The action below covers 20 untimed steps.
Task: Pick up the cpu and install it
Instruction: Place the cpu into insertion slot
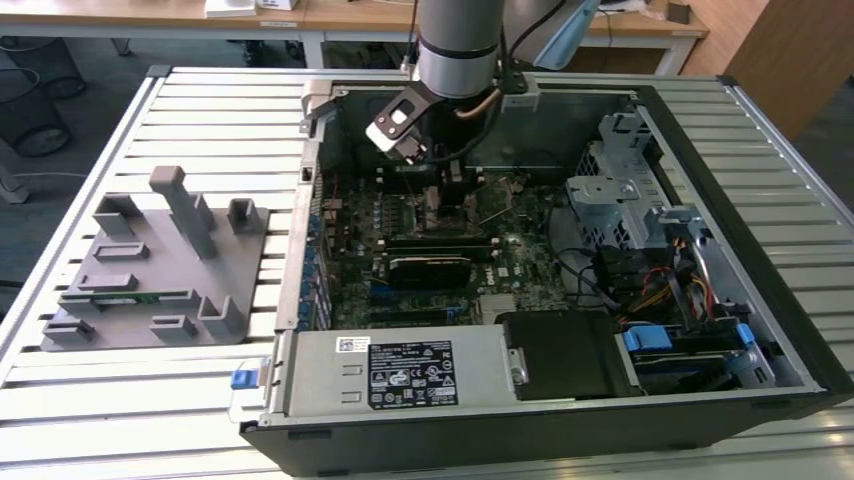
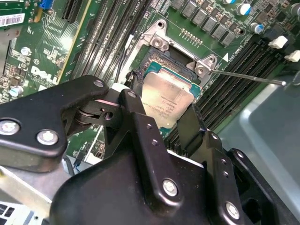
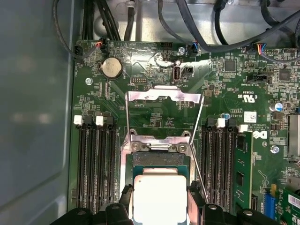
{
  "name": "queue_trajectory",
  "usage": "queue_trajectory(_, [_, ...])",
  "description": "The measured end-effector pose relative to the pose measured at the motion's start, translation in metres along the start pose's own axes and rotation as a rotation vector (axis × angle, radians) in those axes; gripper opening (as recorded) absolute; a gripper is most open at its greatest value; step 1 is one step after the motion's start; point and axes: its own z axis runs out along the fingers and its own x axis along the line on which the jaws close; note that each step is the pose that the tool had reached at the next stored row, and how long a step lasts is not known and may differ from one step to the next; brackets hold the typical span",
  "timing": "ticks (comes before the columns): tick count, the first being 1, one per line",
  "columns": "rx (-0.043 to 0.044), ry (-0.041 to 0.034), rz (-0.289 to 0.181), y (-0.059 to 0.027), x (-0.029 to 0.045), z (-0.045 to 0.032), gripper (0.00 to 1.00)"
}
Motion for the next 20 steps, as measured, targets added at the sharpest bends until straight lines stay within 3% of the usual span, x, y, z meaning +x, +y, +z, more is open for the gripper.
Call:
queue_trajectory(10, [0.0000, 0.0000, 0.001, -0.0002, 0.0001, 0.0143, 0.54])
queue_trajectory(20, [0.0001, -0.0001, 0.004, -0.0004, 0.0000, 0.0216, 0.54])
